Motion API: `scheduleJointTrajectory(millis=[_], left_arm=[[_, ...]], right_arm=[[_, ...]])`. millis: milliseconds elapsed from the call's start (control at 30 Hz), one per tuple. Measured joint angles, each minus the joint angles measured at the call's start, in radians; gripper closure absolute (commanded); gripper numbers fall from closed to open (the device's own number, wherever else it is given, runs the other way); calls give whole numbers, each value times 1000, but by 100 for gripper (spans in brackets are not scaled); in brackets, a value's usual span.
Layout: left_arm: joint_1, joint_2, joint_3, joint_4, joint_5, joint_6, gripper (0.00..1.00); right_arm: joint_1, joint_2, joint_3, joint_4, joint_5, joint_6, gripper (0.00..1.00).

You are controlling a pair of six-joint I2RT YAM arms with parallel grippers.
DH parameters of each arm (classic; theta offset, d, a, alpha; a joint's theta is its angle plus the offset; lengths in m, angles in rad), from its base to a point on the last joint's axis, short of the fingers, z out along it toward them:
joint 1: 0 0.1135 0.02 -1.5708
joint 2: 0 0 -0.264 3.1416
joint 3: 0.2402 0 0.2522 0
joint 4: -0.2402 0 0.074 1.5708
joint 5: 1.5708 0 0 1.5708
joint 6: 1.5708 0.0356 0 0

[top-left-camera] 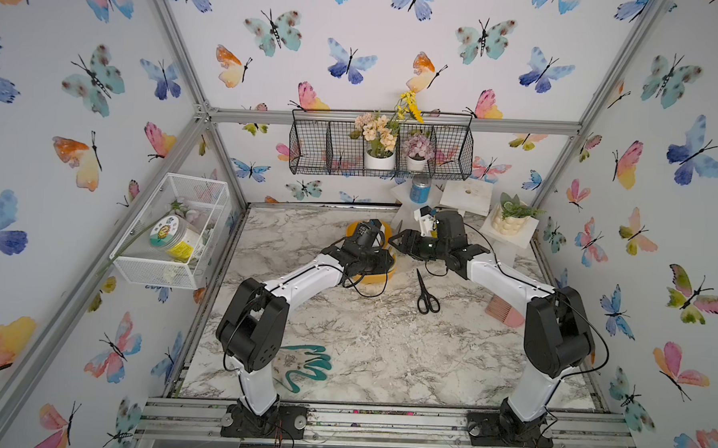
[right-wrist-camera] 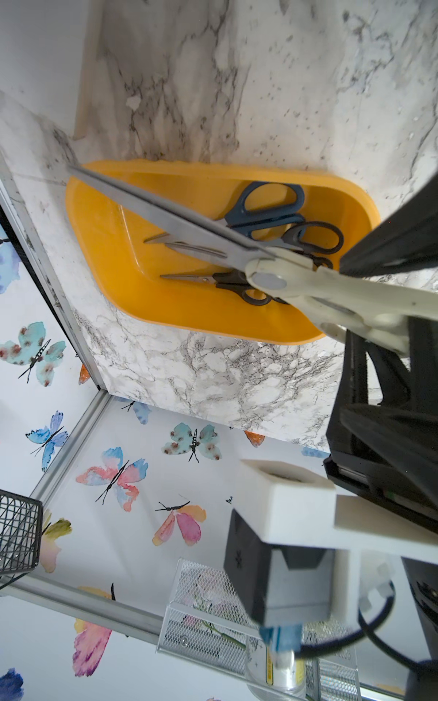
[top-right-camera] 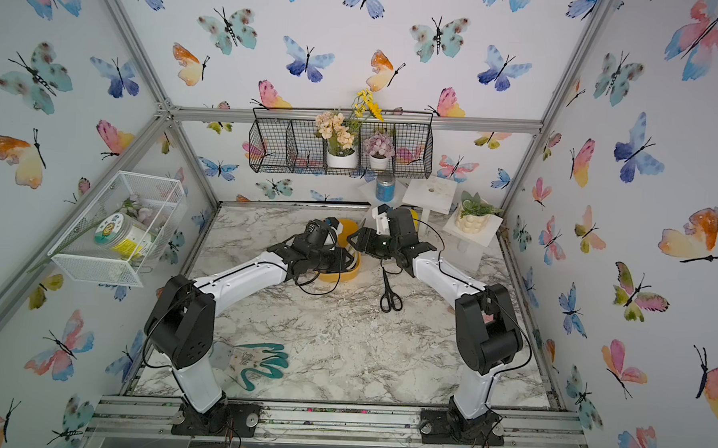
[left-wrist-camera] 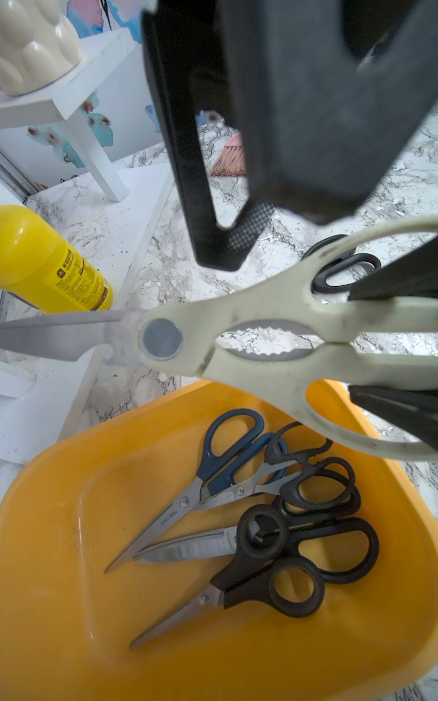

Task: Take the scissors out of the storage box
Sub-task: Pick up the scissors from the storage box.

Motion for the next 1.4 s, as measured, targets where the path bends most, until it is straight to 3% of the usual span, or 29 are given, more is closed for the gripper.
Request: scheduleJointTrajectory(millis=[300, 467, 633, 800, 1000, 1400], left_arm=[[-19, -27, 0, 1, -24, -3, 90], [-29, -35, 0, 8, -30, -4, 90], [-33, -35, 0, 7, -35, -7, 75], [-35, -34, 3, -10, -48, -9, 62], [-37, -35, 27, -51, -70, -10, 53], [27, -63, 32, -55, -114, -48, 54]], right_arm=[[0, 20, 0, 8, -17, 26, 50], [0, 36, -8, 11, -27, 42, 65], [0, 36, -19, 20, -35, 56, 78], [0, 36, -29, 38, -38, 79, 81], [2, 36, -44, 35, -33, 65, 84], [-6, 36, -58, -37, 5, -30, 84]])
